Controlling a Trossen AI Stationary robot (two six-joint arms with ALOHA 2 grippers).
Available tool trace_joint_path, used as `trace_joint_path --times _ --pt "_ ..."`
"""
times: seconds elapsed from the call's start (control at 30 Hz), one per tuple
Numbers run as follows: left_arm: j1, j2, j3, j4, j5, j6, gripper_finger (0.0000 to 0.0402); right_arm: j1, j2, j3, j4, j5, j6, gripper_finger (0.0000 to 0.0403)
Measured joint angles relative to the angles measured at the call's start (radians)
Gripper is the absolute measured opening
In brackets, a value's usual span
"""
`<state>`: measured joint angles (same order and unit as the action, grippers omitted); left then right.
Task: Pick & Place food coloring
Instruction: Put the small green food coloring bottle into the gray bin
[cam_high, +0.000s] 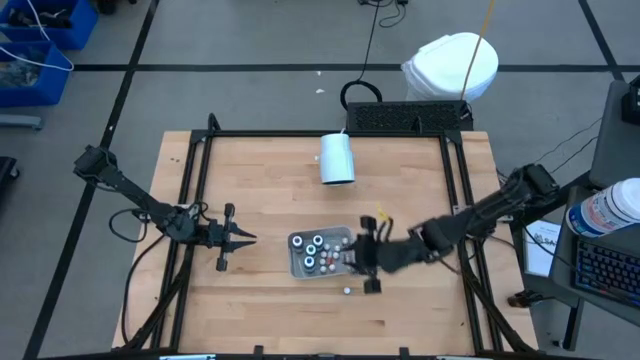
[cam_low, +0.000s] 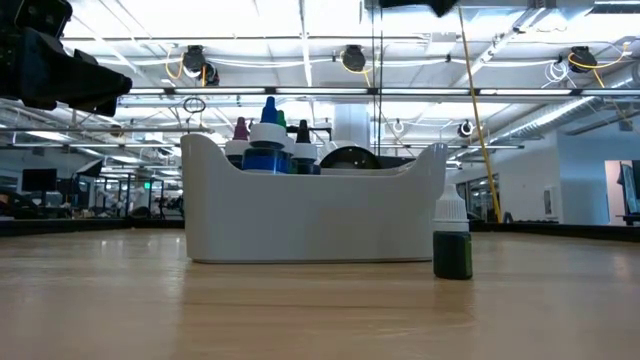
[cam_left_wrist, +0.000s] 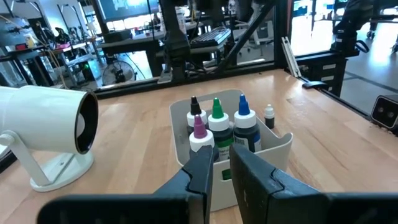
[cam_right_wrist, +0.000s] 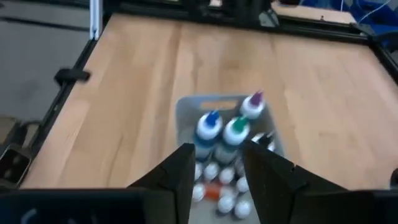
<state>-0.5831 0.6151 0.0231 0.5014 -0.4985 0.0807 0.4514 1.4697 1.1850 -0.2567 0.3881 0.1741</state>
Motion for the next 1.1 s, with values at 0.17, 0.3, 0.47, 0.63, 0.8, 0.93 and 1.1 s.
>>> trace_joint_path --times 0.17,0.3,0.47,0.63,0.8,0.93,1.1 --pt "0.0 0.0 0.0 -0.001 0.0 -0.011 0.0063 0.149 0.058 -0.062 0.004 0.146 0.153 0.0123" --pt "0.0 0.0 0.0 0.011 0.0 -0.016 0.0063 0.232 0.121 -0.135 0.141 0.294 0.281 0.0125" --pt "0.0 0.0 0.0 0.028 0.0 -0.023 0.0063 0.294 0.219 -0.19 0.33 0.399 0.376 0.0125" --pt "0.0 0.0 0.0 0.026 0.0 -0.032 0.0063 0.326 0.315 -0.197 0.387 0.423 0.457 0.0122" --pt "0.0 0.0 0.0 0.024 0.0 -0.034 0.0063 0.338 0.398 -0.197 0.397 0.454 0.561 0.0129" --pt "0.0 0.0 0.0 0.019 0.0 -0.034 0.0063 0.336 0.438 -0.197 0.409 0.454 0.587 0.0157" --pt "0.0 0.0 0.0 0.019 0.0 -0.034 0.0063 0.324 0.438 -0.197 0.412 0.454 0.624 0.0192"
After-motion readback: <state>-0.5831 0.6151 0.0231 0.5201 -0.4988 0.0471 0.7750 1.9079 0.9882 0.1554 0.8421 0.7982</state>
